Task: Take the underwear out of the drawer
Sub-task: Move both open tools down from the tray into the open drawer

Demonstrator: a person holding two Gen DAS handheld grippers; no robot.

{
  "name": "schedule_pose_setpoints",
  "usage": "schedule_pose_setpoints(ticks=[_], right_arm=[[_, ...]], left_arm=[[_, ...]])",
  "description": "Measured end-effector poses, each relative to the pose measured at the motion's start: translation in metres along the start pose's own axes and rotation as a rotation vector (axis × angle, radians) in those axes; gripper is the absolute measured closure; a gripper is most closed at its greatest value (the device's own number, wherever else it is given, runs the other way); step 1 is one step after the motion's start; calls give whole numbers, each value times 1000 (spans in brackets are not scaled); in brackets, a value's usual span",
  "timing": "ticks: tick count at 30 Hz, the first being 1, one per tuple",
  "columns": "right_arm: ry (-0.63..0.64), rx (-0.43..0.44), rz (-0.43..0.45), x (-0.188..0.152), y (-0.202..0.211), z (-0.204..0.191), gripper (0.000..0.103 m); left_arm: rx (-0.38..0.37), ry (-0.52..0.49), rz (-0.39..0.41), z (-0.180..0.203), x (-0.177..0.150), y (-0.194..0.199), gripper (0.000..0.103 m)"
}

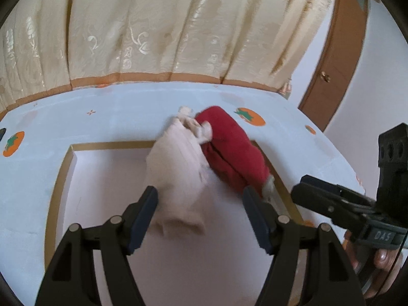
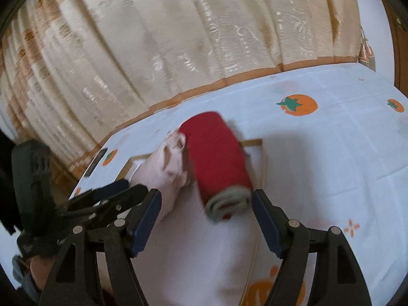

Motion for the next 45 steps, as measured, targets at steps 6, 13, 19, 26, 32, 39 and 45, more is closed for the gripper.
schedule_pose_setpoints(ticks=[6,13,19,26,32,39,45], right_arm=[[65,55,-24,-29,40,-18,28],[110,48,-53,-72,80,-14,28],[92,67,-58,-102,108,-11,28],[167,61,-153,-153,125,-12,27],[189,47,-210,-183,125,-8,27],[224,29,-264,-207,117,-8,27],[252,8,-312,-219,117,-4,27]], left_arm=[[-22,-62,15,10,-25,38,33],[-31,-101,37,22,-55,78,33],[-33,-112,29,24,-82,103,33],[44,-198,26,5,-112,137,33],[118,-218,-42,-25,-151,148,32],[143,-213,-143,-40,-196,147,32],[118,-235,-201,-31,-217,140,32]])
Point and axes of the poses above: each gripper's, at about its wrist camera, not at the fingertips, and y roughly against the way its jaws point, z to its right, x to its top, the point moved 9 cm from there along -y, roughly the way its jaws point, and after that the axes turned 15 degrees about z, right-handed, at the moved point
